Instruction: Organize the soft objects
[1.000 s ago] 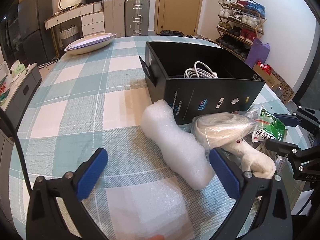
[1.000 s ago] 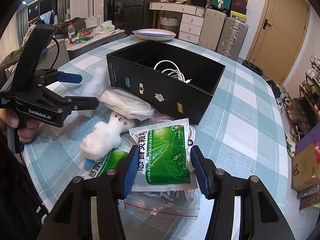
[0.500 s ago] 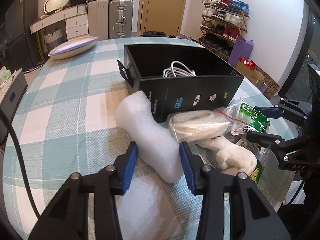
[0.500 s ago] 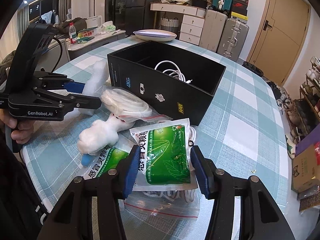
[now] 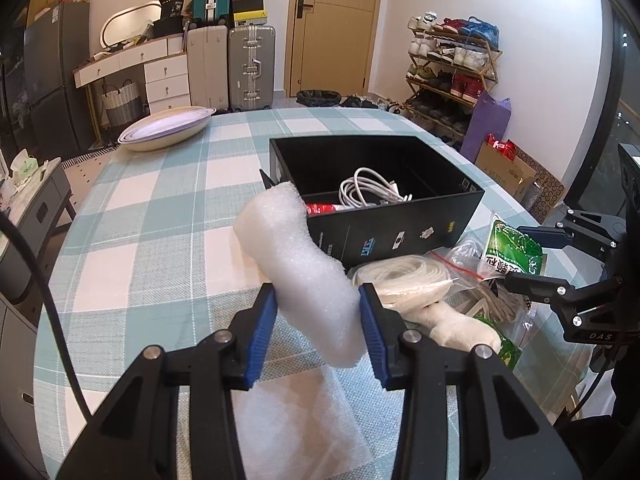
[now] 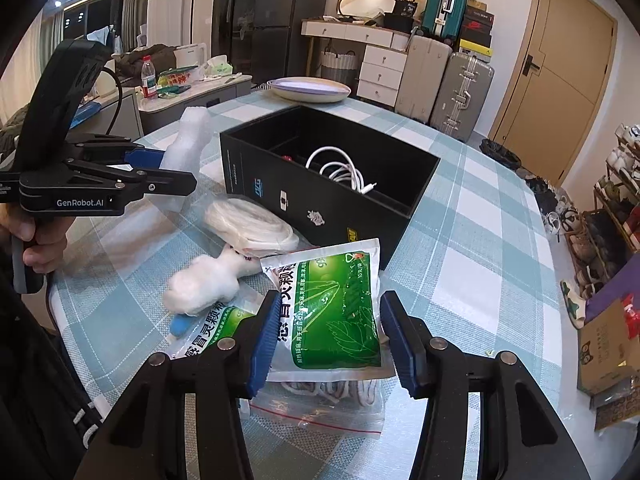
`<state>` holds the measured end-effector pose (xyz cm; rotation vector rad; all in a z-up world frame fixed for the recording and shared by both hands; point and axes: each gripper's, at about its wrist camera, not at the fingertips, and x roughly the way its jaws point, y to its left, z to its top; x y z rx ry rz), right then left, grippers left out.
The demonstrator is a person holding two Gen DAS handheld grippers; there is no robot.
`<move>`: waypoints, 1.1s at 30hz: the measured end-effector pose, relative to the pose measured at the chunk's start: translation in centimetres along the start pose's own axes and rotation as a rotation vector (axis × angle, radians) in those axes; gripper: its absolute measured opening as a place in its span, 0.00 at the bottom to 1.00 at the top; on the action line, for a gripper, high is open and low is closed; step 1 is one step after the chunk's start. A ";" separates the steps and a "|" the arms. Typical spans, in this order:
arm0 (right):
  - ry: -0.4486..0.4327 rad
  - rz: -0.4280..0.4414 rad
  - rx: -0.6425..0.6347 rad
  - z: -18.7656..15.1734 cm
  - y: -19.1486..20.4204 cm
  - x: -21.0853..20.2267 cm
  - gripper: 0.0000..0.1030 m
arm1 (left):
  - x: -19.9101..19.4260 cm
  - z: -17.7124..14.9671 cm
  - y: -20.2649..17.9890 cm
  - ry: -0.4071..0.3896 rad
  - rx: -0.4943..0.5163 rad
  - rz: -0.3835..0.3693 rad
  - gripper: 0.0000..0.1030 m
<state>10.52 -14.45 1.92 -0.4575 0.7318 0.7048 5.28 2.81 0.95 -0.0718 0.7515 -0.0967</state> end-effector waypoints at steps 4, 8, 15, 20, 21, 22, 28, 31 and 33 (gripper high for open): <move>-0.032 0.001 0.020 0.2 -0.3 -0.9 0.50 | -0.7 0.4 -0.2 -0.024 0.014 0.001 0.39; -0.073 0.025 0.064 0.6 -0.8 -1.8 0.50 | -1.2 0.8 -0.1 -0.048 0.018 0.010 0.40; -0.079 0.034 0.071 0.9 -1.0 -2.3 0.44 | -1.6 1.1 -0.1 -0.062 0.018 0.020 0.40; 0.007 0.050 0.013 0.1 0.0 -1.1 0.47 | -1.3 0.9 -0.3 -0.052 0.024 0.016 0.40; 0.026 0.058 0.001 -0.1 0.1 -0.8 0.48 | -1.3 0.9 -0.3 -0.051 0.026 0.014 0.40; 0.037 0.058 -0.006 -0.4 0.2 -0.6 0.48 | -1.2 0.9 -0.4 -0.050 0.027 0.016 0.40; 0.106 0.106 -0.025 -1.6 0.6 0.3 0.48 | -1.3 0.8 -0.5 -0.048 0.025 0.011 0.40; 0.117 0.125 -0.025 -1.9 0.6 0.3 0.48 | -1.3 0.8 -0.5 -0.049 0.025 0.011 0.40; 0.130 0.120 -0.032 -2.1 0.6 0.4 0.48 | -1.3 0.8 -0.5 -0.050 0.024 0.012 0.40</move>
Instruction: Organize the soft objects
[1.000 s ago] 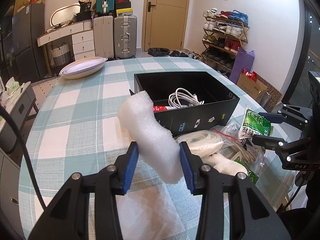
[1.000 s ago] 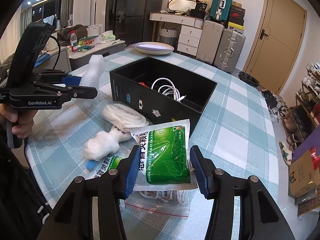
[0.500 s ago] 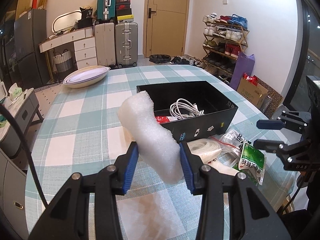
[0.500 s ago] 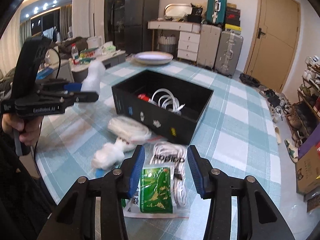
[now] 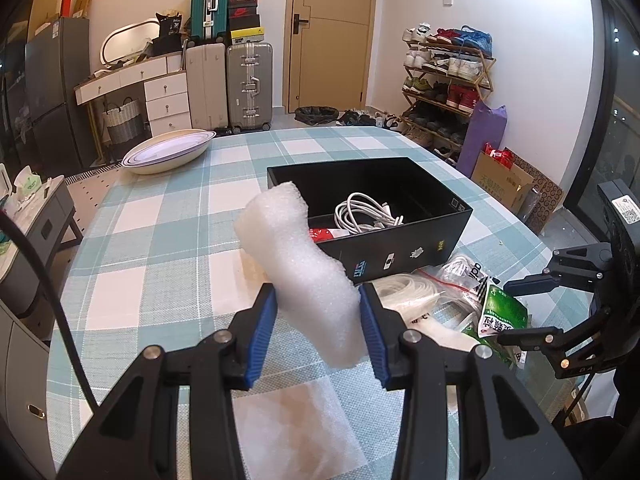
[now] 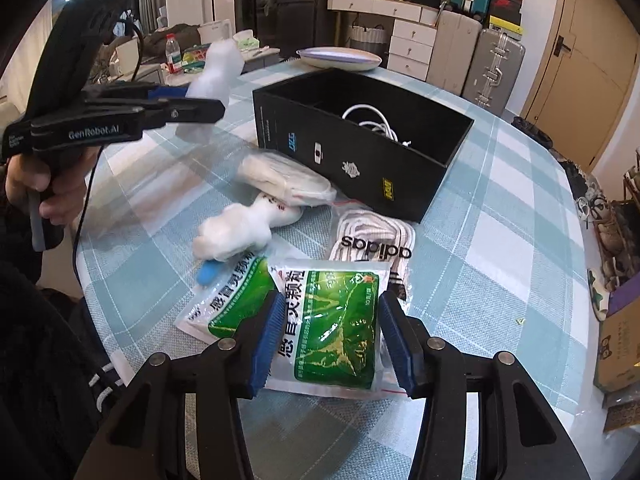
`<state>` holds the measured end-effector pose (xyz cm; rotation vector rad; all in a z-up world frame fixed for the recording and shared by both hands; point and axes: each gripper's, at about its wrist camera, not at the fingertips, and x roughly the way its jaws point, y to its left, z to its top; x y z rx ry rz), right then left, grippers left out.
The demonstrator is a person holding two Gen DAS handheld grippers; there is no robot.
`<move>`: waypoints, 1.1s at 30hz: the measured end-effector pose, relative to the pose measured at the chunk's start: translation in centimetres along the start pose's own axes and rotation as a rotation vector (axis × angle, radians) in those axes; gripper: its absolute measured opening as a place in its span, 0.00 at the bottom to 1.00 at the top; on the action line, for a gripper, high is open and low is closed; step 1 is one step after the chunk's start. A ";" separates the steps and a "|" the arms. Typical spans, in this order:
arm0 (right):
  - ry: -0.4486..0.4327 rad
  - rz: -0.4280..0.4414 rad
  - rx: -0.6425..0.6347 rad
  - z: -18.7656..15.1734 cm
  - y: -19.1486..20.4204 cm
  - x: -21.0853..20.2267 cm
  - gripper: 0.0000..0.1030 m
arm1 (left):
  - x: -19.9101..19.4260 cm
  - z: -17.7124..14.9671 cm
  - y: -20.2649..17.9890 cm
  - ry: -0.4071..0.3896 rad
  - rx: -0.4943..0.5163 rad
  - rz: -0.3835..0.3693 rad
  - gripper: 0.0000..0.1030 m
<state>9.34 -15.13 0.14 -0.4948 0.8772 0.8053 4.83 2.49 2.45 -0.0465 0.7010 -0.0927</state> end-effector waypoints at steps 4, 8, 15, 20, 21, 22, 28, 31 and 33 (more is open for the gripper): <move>0.014 0.002 -0.004 -0.4 -0.2 0.1 0.48 | 0.0 0.0 0.0 0.002 0.002 -0.001 0.40; 0.013 0.009 0.001 -0.5 -0.4 0.3 0.48 | -0.1 0.0 -0.2 0.001 0.007 -0.003 0.40; -0.015 -0.002 -0.027 -0.2 0.1 -0.1 0.40 | -0.1 0.0 -0.3 -0.002 0.004 -0.005 0.40; -0.048 0.000 -0.025 0.0 0.0 -0.9 0.38 | -0.3 0.1 -0.5 -0.008 0.007 -0.005 0.40; -0.064 0.001 -0.022 0.1 -0.1 -1.3 0.38 | -0.3 0.1 -0.6 -0.010 0.008 -0.006 0.40; -0.073 0.007 -0.018 0.2 -0.1 -1.5 0.38 | -0.4 0.2 -0.6 -0.012 0.009 -0.007 0.40; -0.185 0.016 0.022 0.7 -0.5 -3.9 0.38 | -0.7 0.5 -0.9 -0.027 0.019 -0.011 0.40; -0.227 0.010 0.052 1.0 -1.0 -4.7 0.38 | -0.8 0.7 -1.2 -0.035 0.028 -0.006 0.40; -0.254 -0.005 0.073 1.2 -1.3 -5.1 0.38 | -1.0 1.0 -1.3 -0.042 0.033 -0.006 0.40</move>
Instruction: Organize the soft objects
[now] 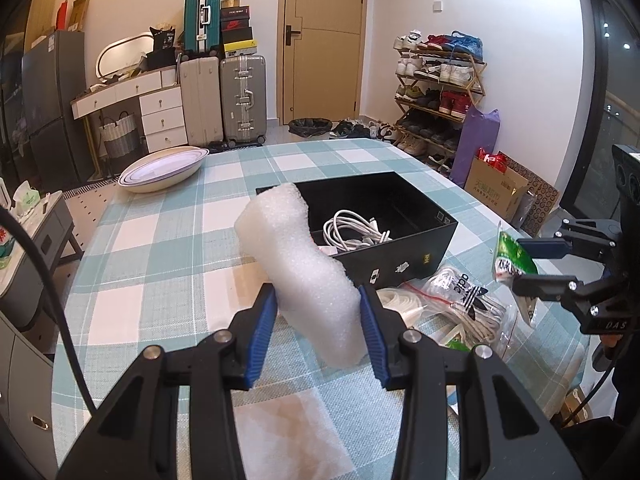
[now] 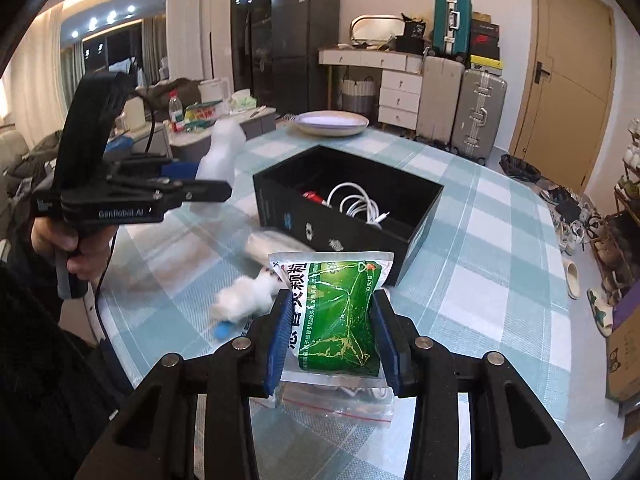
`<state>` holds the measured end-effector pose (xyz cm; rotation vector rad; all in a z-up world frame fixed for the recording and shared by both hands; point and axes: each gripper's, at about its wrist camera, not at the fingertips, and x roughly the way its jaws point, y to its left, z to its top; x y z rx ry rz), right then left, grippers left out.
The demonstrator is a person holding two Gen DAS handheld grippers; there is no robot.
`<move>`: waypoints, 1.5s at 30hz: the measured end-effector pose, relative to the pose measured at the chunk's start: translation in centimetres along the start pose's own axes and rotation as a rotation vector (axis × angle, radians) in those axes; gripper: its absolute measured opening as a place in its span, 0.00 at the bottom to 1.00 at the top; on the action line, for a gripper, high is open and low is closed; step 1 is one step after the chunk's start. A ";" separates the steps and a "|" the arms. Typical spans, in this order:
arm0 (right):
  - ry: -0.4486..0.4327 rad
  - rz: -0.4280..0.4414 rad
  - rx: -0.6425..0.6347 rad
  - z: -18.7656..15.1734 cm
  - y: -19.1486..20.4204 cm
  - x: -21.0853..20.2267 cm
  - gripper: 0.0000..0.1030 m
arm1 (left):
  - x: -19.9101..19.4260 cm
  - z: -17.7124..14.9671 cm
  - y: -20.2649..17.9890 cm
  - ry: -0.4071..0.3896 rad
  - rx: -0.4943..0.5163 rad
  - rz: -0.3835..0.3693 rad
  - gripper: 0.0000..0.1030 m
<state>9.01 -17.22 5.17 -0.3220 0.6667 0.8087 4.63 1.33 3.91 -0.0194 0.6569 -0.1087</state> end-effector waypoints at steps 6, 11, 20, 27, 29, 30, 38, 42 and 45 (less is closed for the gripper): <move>-0.087 0.002 0.068 1.3 -0.6 -1.0 0.38 | -0.2 1.2 -0.2 -0.027 0.007 -0.002 0.40; -0.103 0.024 0.096 2.1 -0.9 -0.7 0.38 | 0.2 2.1 -0.3 -0.030 0.004 -0.006 0.40; -0.148 0.013 0.159 3.3 -1.9 -0.6 0.38 | 1.8 3.6 -0.9 -0.024 0.026 0.002 0.40; -0.161 0.000 0.189 4.6 -3.0 -0.1 0.38 | 3.2 4.4 -0.8 -0.012 0.024 0.014 0.40; -0.164 -0.003 0.192 4.9 -3.2 0.2 0.38 | 3.6 4.5 -0.7 -0.008 0.023 0.017 0.40; -0.166 0.000 0.193 5.1 -3.3 0.4 0.38 | 3.8 4.7 -0.7 -0.007 0.023 0.018 0.40; -0.177 0.009 0.182 6.6 -3.5 2.0 0.38 | 5.4 5.5 -0.6 0.003 0.019 0.036 0.40; -0.163 0.010 0.175 7.2 -3.4 3.2 0.38 | 6.2 5.7 -0.4 0.015 0.017 0.039 0.40; -0.161 0.010 0.179 7.4 -3.5 4.0 0.38 | 7.0 5.9 -0.3 0.026 0.021 0.044 0.40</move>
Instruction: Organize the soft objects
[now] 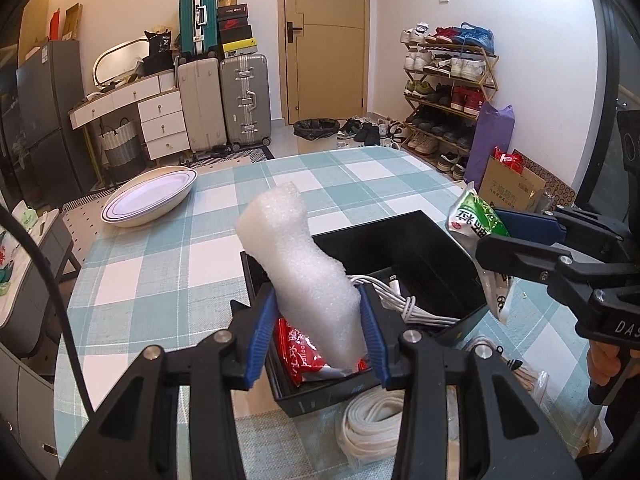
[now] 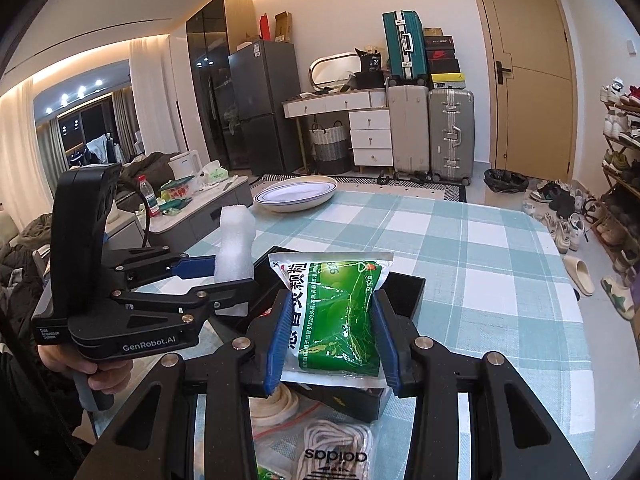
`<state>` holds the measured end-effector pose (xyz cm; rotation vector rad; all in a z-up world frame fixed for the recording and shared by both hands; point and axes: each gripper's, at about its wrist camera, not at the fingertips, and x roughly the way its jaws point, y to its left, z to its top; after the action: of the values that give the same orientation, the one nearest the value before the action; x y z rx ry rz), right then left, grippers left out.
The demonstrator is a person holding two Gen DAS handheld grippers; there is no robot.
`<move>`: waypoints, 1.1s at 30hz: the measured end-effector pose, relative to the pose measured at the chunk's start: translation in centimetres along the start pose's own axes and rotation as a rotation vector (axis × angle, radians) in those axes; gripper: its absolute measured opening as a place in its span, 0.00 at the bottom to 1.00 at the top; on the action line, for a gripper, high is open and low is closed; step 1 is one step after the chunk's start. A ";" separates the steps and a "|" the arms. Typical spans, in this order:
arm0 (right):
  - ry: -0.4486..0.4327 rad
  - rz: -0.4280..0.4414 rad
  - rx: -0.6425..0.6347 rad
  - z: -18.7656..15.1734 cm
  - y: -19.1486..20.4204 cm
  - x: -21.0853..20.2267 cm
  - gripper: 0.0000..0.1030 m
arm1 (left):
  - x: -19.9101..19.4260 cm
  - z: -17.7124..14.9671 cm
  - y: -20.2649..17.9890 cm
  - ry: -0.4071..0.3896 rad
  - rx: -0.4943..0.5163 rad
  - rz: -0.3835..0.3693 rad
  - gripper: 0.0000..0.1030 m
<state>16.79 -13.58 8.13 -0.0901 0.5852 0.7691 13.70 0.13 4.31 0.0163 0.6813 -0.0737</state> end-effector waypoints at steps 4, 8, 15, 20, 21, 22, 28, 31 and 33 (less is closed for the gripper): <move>0.007 -0.006 0.007 0.2 -0.2 1.2 0.38 | 0.9 0.1 0.1 0.012 -0.001 0.005 0.40; 0.020 -0.025 -0.007 0.3 -0.2 2.2 0.38 | 1.8 0.2 -0.1 0.021 0.007 0.011 0.40; 0.044 -0.026 -0.006 0.2 -0.8 3.9 0.38 | 2.9 0.2 -0.2 0.037 0.029 0.025 0.40; 0.053 -0.025 -0.017 0.2 -1.0 4.7 0.38 | 3.5 0.1 -0.3 0.042 0.051 0.045 0.40; 0.060 -0.028 -0.023 0.2 -1.0 5.0 0.38 | 3.6 0.0 -0.4 0.044 0.056 0.046 0.40; 0.064 -0.030 -0.027 0.2 -1.0 5.2 0.38 | 3.8 0.0 -0.4 0.047 0.058 0.046 0.40; 0.078 -0.047 -0.024 -0.1 -1.5 6.1 0.38 | 4.3 -0.2 -0.5 0.053 0.077 0.052 0.40; 0.086 -0.048 -0.017 -0.2 -1.9 6.2 0.44 | 4.3 -0.1 -0.6 0.059 0.077 0.047 0.42; 0.076 -0.057 -0.014 -0.2 -2.0 5.8 0.54 | 4.2 -0.1 -0.7 0.066 0.075 0.037 0.52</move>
<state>21.37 -11.39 4.62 -0.1487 0.6472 0.7167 16.86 -0.78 1.61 0.1035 0.7438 -0.0637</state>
